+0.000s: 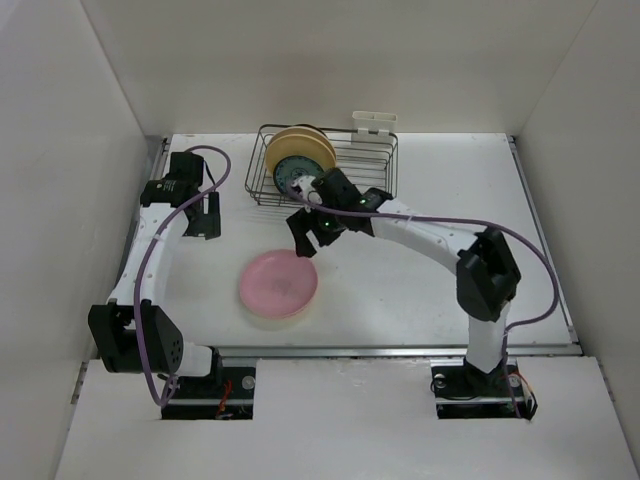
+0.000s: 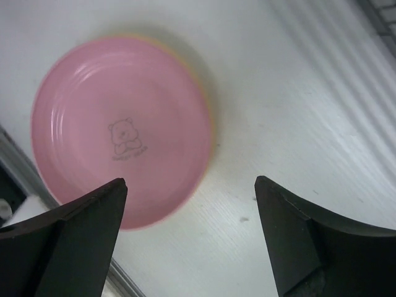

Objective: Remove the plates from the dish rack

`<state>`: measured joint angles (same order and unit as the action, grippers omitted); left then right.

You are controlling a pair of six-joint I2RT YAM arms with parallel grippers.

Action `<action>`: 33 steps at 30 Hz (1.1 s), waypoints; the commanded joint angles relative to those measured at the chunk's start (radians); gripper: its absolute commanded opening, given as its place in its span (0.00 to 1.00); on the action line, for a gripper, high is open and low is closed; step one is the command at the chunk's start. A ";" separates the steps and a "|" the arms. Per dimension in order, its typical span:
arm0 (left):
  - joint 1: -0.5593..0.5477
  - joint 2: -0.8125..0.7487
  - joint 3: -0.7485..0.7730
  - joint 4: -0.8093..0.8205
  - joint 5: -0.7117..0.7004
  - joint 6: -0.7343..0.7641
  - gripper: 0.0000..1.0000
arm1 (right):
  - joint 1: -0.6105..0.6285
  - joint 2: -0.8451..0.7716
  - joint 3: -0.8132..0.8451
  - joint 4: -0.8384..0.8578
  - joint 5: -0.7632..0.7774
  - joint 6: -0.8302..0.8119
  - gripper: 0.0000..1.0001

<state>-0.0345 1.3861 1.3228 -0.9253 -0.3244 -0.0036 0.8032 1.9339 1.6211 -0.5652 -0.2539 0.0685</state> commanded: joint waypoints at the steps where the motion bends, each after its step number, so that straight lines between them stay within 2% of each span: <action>1: -0.013 -0.035 0.018 -0.007 -0.001 0.022 1.00 | -0.083 -0.202 -0.017 0.125 0.301 0.203 0.91; 2: -0.013 -0.035 0.007 -0.007 -0.001 0.022 1.00 | -0.116 -0.217 -0.017 0.125 0.339 0.293 0.91; 7: -0.013 -0.025 0.007 0.011 0.021 0.022 1.00 | -0.336 -0.184 0.090 -0.014 0.554 0.422 0.91; 11: -0.013 -0.004 0.035 0.011 0.031 0.040 1.00 | -0.447 -0.051 0.169 -0.064 0.568 0.432 0.89; 14: -0.013 0.037 0.087 0.011 0.041 0.076 1.00 | -0.502 0.014 0.209 -0.055 0.556 0.432 0.83; 15: -0.013 0.048 0.102 0.020 0.041 0.076 1.00 | -0.515 0.067 0.226 -0.055 0.538 0.432 0.80; 16: -0.022 0.059 0.117 0.020 0.041 0.088 1.00 | -0.525 0.095 0.244 -0.055 0.513 0.422 0.69; 21: -0.022 0.148 0.228 -0.015 0.041 0.085 1.00 | -0.538 0.183 0.286 0.051 0.394 0.401 0.52; 22: -0.022 0.166 0.228 -0.029 0.041 0.076 1.00 | -0.538 0.192 0.286 0.065 0.393 0.401 0.41; 25: -0.022 0.180 0.239 -0.029 0.041 0.067 0.99 | -0.538 0.234 0.312 0.065 0.415 0.401 0.25; 27: -0.022 0.192 0.239 -0.029 0.041 0.067 0.99 | -0.547 0.243 0.330 0.074 0.415 0.363 0.07; 30: -0.022 0.202 0.239 -0.029 0.050 0.076 0.97 | -0.547 0.281 0.379 0.074 0.464 0.317 0.00; 33: -0.022 0.211 0.257 -0.029 0.062 0.111 0.97 | -0.547 0.316 0.440 0.074 0.484 0.274 0.00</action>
<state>-0.0532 1.6016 1.5280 -0.9344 -0.2806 0.0746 0.2646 2.2314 1.9724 -0.5644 0.1459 0.3912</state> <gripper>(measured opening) 0.977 0.057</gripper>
